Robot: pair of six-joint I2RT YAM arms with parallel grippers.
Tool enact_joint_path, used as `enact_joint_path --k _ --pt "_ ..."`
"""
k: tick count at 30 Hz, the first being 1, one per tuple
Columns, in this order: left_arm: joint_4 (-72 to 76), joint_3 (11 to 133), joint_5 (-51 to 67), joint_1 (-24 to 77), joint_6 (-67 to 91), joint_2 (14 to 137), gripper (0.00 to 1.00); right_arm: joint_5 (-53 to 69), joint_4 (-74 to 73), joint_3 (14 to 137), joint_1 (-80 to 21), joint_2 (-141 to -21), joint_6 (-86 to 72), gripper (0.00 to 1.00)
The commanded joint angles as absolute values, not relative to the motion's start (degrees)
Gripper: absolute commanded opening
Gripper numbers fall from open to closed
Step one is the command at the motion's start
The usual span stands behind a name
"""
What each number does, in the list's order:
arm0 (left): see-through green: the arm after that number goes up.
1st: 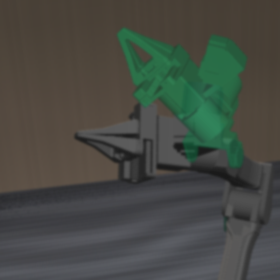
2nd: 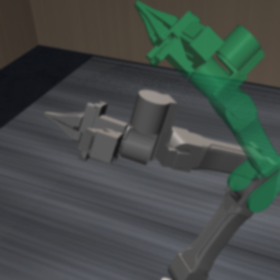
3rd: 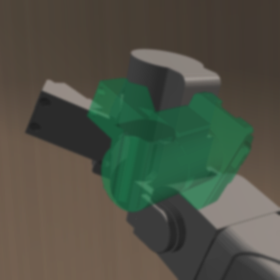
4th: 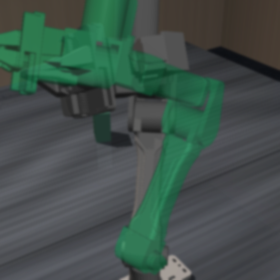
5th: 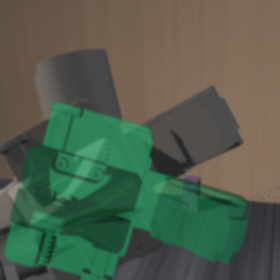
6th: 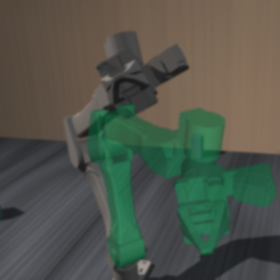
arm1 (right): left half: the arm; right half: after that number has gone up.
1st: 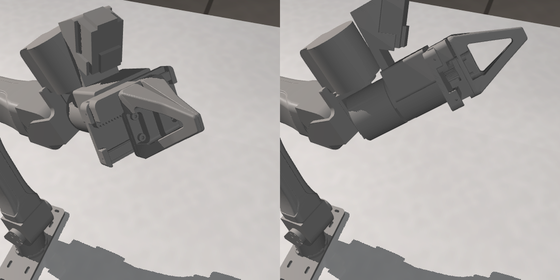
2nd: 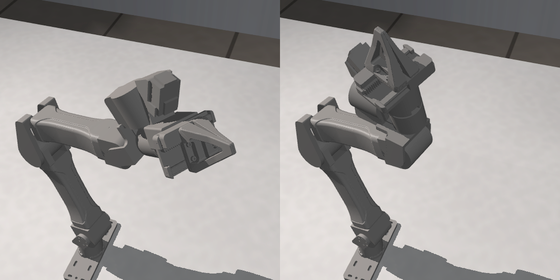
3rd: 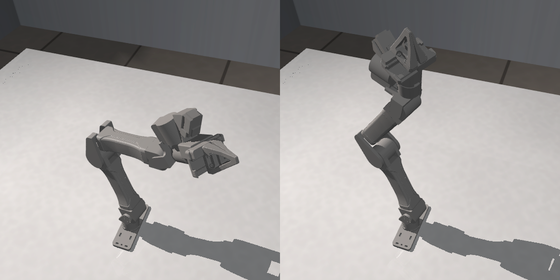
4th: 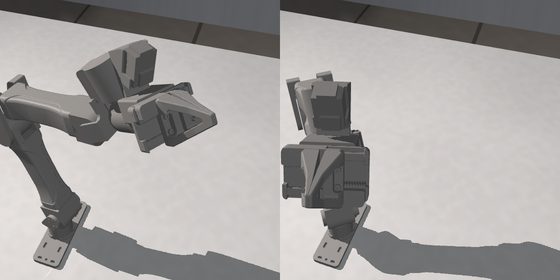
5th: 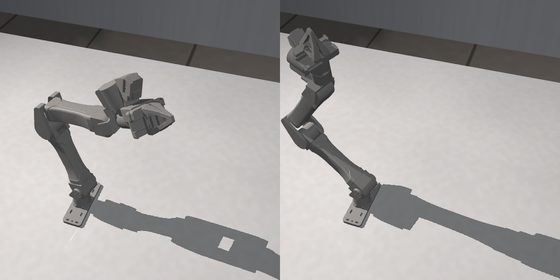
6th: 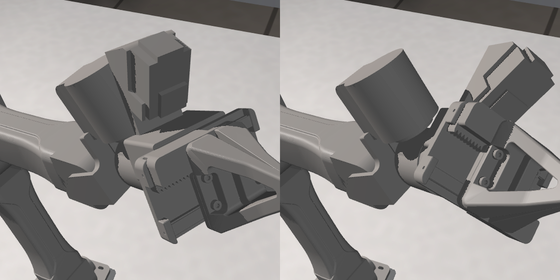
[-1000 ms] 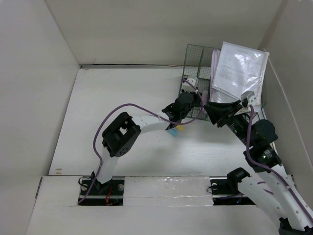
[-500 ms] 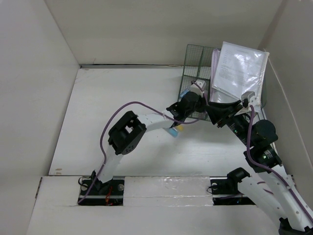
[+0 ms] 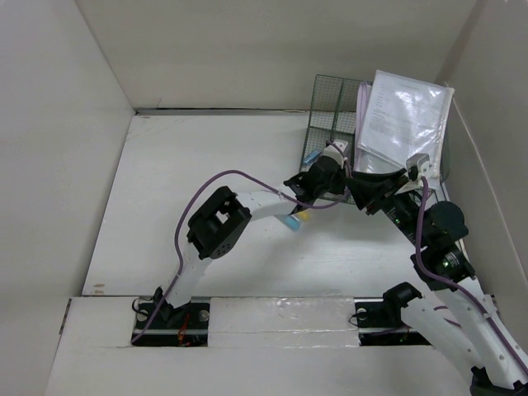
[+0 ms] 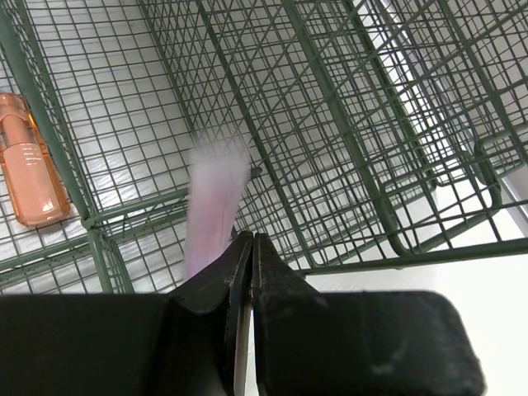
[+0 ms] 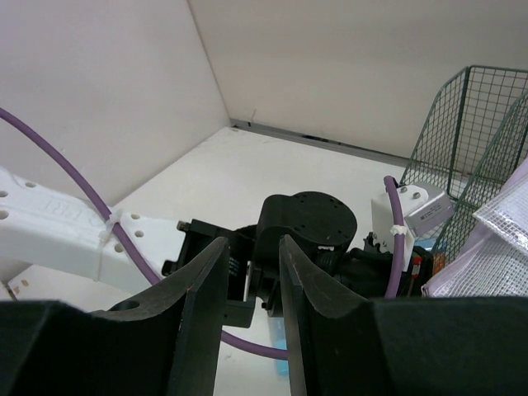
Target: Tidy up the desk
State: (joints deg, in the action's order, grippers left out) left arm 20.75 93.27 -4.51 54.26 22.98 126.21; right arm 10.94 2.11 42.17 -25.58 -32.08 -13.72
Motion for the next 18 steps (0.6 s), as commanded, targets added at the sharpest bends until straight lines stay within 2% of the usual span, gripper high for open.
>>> enact_joint_path --k 1,7,11,12,15,16,18 --pt "20.13 95.45 -4.13 54.4 22.41 126.04 0.0 11.07 5.01 42.01 -26.02 -32.08 -13.36 0.36" --pt "23.28 90.55 -4.3 54.4 23.47 121.74 0.0 11.07 5.1 42.01 -26.02 -32.26 -13.27 0.36" --pt "26.09 85.18 -8.6 54.4 25.31 114.9 0.0 11.07 5.18 42.01 -26.02 -32.34 -13.36 0.37" --pt "26.63 82.73 -10.01 54.4 26.18 113.57 0.03 11.16 5.27 41.92 -26.02 -32.34 -13.27 0.37" --pt "29.44 78.06 -16.51 54.4 27.25 107.86 0.21 11.25 5.27 42.01 -26.02 -32.61 -13.36 0.36" --pt "30.57 75.0 -18.09 54.4 27.42 106.28 0.3 11.34 5.27 42.01 -26.02 -32.52 -13.36 0.37" --pt "31.2 72.52 -22.66 54.4 27.77 102.4 0.37 11.34 5.27 42.01 -26.02 -32.61 -13.45 0.36"
